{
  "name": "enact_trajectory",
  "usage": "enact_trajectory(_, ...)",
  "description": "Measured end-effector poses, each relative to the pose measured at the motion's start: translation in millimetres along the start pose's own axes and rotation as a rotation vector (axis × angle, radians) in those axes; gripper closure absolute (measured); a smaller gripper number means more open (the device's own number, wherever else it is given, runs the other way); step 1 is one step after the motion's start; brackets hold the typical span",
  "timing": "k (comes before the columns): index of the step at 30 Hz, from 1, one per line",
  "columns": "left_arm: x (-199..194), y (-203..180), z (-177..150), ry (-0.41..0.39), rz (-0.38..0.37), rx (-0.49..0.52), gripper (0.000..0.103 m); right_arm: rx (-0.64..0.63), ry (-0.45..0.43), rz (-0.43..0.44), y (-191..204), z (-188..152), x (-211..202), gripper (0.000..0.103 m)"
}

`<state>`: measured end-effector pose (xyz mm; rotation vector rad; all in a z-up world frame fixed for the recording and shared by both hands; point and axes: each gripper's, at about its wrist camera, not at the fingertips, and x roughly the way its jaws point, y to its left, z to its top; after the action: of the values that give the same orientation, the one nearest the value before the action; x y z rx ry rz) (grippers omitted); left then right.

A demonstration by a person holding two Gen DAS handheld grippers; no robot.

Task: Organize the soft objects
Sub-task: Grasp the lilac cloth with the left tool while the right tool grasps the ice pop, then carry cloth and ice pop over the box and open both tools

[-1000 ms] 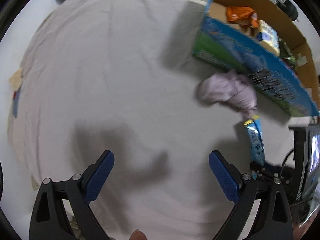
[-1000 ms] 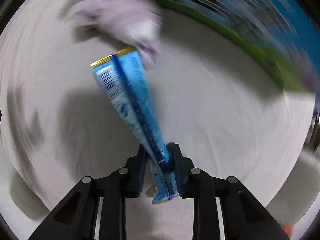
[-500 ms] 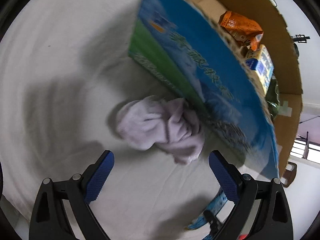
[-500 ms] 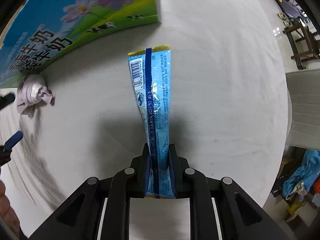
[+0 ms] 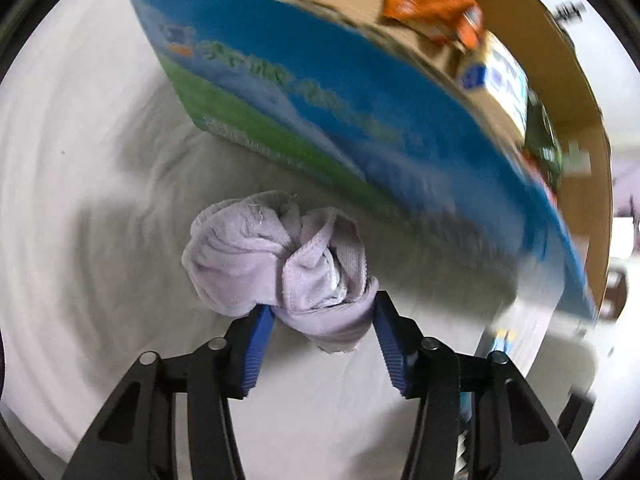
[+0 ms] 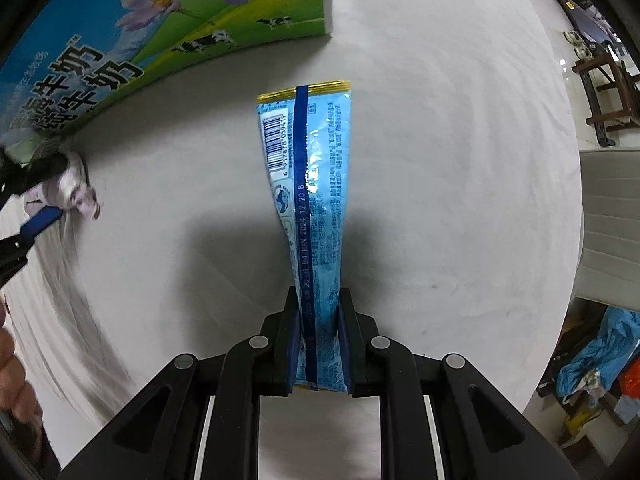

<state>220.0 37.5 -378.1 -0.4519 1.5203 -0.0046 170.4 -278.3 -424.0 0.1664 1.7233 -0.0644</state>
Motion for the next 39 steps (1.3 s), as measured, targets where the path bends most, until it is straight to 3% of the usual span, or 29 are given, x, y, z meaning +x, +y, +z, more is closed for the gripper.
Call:
enact_trajectory(6, -6, 27, -33, 0.073, 0.026, 0.067, 0.054, -0.050, 0.034, 0.009, 12, 3, 1, 0.085)
enact_trajectory(9, -3, 49, -36, 0.098, -0.006, -0.005, 0.053, -0.074, 0.036, 0.013, 16, 4, 1, 0.084)
enact_trajectory(11, 3, 59, -28, 0.105, -0.059, -0.085, 0.046, -0.074, 0.043, 0.010, 18, 6, 3, 0.083)
enact_trajectory(16, 18, 53, -24, 0.105, -0.102, -0.187, 0.038, -0.048, 0.051, 0.015, 23, 11, 6, 0.079)
enact_trajectory(19, 20, 37, -20, 0.079, -0.016, -0.118, 0.038, -0.030, 0.043, 0.012, 25, 11, 3, 0.079)
enact_trajectory(23, 17, 12, -18, 0.068, 0.060, 0.029, 0.054, -0.043, 0.050, -0.002, 34, 8, 10, 0.086)
enact_trajectory(30, 30, -27, -73, 0.136, 0.168, 0.316, 0.054, -0.142, 0.082, 0.046, 66, -12, 20, 0.086)
enact_trajectory(36, 54, -57, -87, 0.099, 0.254, 0.363, 0.054, -0.157, 0.077, 0.011, 84, -16, 20, 0.085)
enact_trajectory(39, 79, -104, -95, 0.074, 0.301, 0.401, 0.053, -0.156, 0.075, -0.015, 87, -16, 21, 0.085)
